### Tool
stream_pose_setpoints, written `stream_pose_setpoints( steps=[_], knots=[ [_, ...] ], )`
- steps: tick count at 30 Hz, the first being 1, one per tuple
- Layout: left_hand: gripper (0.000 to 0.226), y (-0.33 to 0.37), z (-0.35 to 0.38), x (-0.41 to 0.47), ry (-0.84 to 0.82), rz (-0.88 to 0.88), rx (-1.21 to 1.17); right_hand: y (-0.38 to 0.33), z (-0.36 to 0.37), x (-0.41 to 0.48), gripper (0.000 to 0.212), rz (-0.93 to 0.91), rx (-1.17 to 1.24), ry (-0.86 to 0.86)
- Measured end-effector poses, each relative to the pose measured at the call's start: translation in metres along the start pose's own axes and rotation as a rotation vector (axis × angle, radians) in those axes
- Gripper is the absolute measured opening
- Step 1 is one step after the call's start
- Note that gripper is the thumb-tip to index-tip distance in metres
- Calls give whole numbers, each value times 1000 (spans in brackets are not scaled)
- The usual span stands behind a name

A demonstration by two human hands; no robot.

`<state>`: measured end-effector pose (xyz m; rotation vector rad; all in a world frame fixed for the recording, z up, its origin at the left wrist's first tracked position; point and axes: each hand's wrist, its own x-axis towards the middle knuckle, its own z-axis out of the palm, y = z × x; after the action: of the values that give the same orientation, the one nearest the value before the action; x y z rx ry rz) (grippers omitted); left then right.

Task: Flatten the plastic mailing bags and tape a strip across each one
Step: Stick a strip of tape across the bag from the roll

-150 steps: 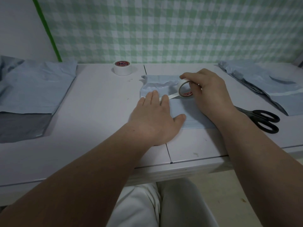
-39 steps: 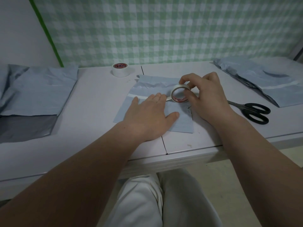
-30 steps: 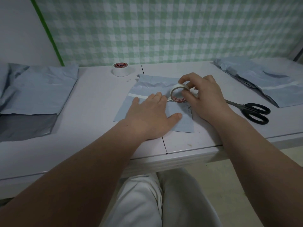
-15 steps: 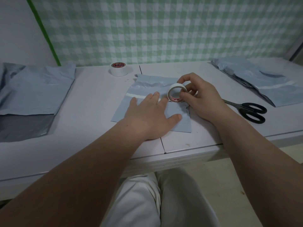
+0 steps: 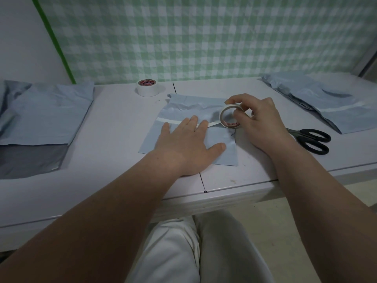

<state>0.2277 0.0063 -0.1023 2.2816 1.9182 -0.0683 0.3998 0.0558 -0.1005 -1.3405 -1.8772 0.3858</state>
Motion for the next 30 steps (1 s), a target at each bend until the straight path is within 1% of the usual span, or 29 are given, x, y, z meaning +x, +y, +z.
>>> stream_pose_setpoints(
  steps=[11,16,18,23,30],
  knots=[
    [76,0,0,0,9,-2,-6,0,-2,-2,32,-7,-11,17],
    [71,0,0,-1,2,7,-2,-1,-1,-1,29,-30,2,-15],
    [69,0,0,-1,-3,7,-3,-2,-1,-2,27,-53,-40,-43],
    [68,0,0,0,-11,4,-2,1,1,0,38,-124,-173,-87],
    [68,0,0,0,-7,6,-2,-2,6,0,53,-123,-134,-88]
  ],
)
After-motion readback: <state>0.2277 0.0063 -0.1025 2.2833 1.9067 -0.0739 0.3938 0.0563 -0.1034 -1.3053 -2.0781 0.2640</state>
